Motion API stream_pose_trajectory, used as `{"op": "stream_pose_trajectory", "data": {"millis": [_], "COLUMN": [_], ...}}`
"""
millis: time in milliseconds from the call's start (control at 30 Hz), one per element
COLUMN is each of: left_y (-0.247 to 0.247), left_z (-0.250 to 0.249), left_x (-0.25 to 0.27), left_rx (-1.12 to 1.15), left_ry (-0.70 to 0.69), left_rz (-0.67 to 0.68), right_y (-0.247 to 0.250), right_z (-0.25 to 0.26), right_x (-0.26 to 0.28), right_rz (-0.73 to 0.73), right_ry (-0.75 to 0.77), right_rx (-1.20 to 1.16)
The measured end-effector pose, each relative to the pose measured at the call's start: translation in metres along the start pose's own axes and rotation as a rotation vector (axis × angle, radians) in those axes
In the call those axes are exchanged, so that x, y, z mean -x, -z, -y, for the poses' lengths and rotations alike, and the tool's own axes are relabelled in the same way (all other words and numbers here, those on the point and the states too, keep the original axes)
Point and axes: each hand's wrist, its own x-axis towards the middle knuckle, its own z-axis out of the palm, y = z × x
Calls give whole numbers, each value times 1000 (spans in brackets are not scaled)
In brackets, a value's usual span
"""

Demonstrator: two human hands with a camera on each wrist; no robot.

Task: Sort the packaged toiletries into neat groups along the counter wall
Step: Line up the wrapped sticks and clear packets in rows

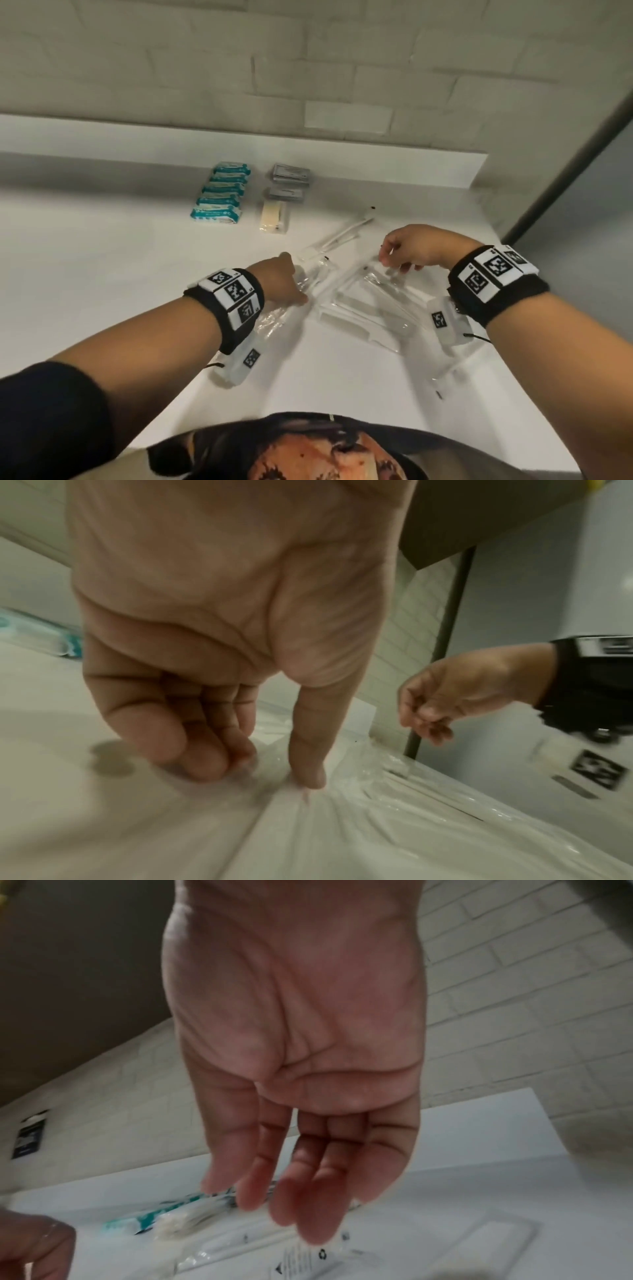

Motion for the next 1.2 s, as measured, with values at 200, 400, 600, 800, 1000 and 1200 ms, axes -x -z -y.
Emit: {"op": "stream_pose_trajectory", "data": {"millis": [200,400,600,800,1000,1200], "left_y": [-6,-10,-30,-35,-14,29], "left_z": [-21,-58,-92,-85,-91,-100], "left_x": [-8,-24,-32,-42,-39,-70], "left_rx": [-76,211,136,-68,2,150], "left_ry": [61,56,53,71,35,1], "left_rz": [-64,-262,-289,-164,-131,-363], "right_y": [17,-13,-44,-23,-38,6], "right_z": [-39,-71,-92,-91,-81,-73], "right_x": [34,83,96,66,47,-2], "right_rz": [-97,393,130,-28,-58,-173], "right_ry": [0,6,235,237,130,190], "right_rx": [285,562,731,331,384,231]}}
